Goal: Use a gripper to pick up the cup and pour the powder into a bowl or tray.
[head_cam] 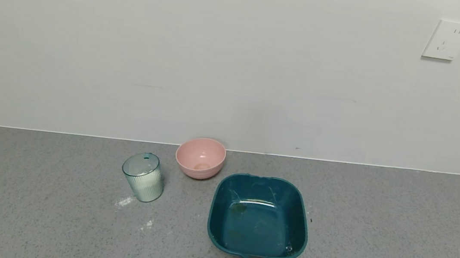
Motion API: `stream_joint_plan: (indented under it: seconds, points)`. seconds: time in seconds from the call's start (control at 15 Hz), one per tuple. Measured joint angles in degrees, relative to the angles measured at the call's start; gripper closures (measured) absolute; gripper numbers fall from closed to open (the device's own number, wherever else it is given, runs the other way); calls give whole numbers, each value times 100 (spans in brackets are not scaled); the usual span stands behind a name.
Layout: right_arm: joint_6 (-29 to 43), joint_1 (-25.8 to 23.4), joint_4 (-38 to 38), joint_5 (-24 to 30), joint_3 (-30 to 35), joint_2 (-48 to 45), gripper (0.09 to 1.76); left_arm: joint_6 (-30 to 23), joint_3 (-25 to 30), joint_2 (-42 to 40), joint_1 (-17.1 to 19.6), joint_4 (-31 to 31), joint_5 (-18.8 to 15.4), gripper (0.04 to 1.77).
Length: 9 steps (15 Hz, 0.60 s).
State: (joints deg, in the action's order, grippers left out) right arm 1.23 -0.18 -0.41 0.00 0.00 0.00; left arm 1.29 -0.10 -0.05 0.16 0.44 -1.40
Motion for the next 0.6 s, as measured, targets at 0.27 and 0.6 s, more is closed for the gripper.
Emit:
stream_joint_plan:
  seconds: [0.27, 0.6]
  points:
    - [2, 0, 0, 0, 0, 0, 14, 88, 0, 0, 0, -95, -7, 9]
    - [0, 0, 0, 0, 0, 0, 14, 85, -644, 45, 0, -22, -295, 9]
